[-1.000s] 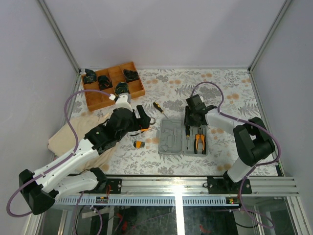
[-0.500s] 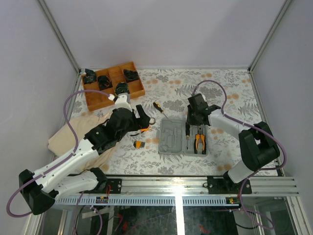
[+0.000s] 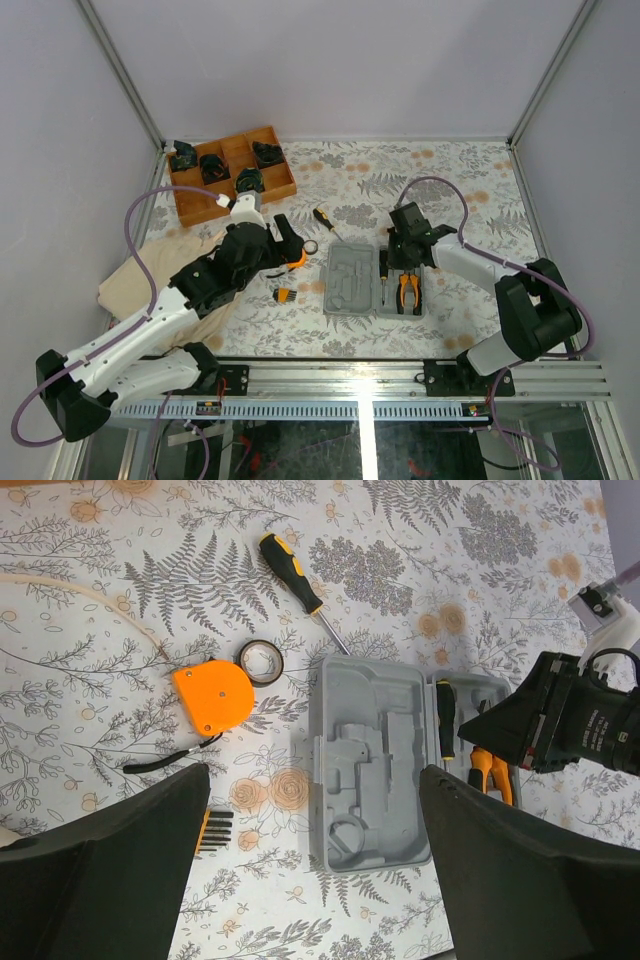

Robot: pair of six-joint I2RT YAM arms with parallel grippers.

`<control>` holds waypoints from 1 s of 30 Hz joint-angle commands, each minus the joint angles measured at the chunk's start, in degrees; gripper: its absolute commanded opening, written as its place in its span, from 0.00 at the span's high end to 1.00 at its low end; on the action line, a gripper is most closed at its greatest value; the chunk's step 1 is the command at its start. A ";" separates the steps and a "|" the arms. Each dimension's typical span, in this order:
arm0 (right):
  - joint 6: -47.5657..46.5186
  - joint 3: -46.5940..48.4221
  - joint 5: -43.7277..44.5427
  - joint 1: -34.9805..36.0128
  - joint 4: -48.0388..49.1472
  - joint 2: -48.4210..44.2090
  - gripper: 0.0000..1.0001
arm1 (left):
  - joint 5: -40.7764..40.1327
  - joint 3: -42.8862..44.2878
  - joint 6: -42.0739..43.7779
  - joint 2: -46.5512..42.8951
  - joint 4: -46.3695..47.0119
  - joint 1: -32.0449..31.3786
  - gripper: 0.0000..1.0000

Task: Sort the tools into containers
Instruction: Place the screwdriver in the storage box.

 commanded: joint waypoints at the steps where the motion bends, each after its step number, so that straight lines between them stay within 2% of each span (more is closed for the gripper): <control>1: 0.75 -1.41 -3.58 -0.36 0.63 -2.53 0.81 | -2.23 -0.36 -0.58 -0.51 1.18 0.46 0.15; 8: 1.08 -1.64 -7.37 -0.35 2.43 -1.91 0.81 | -2.24 0.31 -0.99 -0.09 0.66 0.52 0.15; 30: 0.74 -0.30 -5.83 0.17 -0.17 3.56 0.83 | -2.18 0.09 -0.98 -0.27 1.09 0.49 0.15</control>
